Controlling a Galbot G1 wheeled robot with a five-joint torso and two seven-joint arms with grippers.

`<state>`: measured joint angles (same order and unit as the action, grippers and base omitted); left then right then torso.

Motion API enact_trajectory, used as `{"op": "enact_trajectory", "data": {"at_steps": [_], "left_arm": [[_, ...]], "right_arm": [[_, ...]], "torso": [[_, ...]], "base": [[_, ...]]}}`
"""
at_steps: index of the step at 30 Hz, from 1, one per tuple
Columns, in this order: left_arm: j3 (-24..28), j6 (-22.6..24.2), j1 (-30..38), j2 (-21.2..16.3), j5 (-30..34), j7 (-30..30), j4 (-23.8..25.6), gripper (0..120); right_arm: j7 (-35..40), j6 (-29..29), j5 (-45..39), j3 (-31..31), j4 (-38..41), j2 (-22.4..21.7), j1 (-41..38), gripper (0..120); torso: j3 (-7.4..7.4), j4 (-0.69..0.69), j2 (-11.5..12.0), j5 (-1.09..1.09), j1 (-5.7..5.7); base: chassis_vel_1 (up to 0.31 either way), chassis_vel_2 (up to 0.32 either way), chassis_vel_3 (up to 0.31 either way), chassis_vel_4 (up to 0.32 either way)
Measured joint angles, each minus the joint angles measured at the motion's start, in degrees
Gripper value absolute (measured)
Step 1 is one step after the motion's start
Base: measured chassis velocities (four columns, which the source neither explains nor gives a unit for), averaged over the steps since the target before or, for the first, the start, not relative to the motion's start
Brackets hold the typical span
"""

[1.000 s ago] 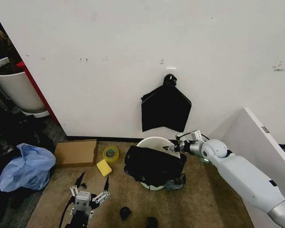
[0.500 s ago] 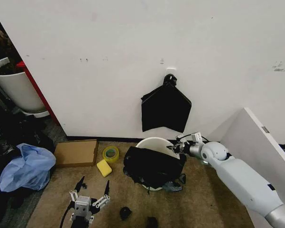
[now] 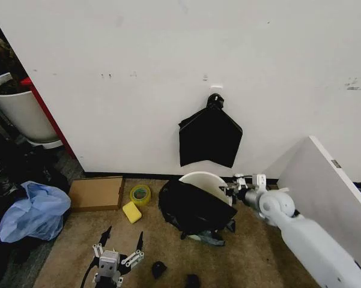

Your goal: Place the garbage bag over the trash bin.

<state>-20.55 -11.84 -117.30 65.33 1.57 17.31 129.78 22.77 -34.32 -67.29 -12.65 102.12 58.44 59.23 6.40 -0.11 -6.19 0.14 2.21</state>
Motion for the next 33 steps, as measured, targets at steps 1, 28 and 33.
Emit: {"op": "enact_trajectory", "data": {"at_steps": [1, 28, 33], "left_arm": [[-0.27, 0.0, -0.28, -0.22, 0.09, 0.0, 0.36, 100], [-1.9, -3.24, 0.14, 0.04, 4.82, -0.35, -0.25, 100], [-0.78, -3.41, 0.63, 0.12, 4.56, -0.32, -1.06, 100]], "right_arm": [[2.81, 1.04, -1.5, -0.91, 1.63, 0.84, 1.07, 2], [18.04, 14.87, 6.36, 0.61, 8.33, 13.76, 13.77, 2], [20.25, 17.83, 7.65, 1.33, 7.85, 14.67, 14.17, 2]], "torso": [[0.0, 0.0, 0.0, 0.01, 0.0], [0.01, 0.0, 0.0, 0.01, 0.0], [0.01, 0.01, 0.0, 0.01, 0.0]], "base": [[0.0, 0.0, 0.0, 0.0], [0.0, 0.0, 0.0, 0.0], [0.0, 0.0, 0.0, 0.0]]}}
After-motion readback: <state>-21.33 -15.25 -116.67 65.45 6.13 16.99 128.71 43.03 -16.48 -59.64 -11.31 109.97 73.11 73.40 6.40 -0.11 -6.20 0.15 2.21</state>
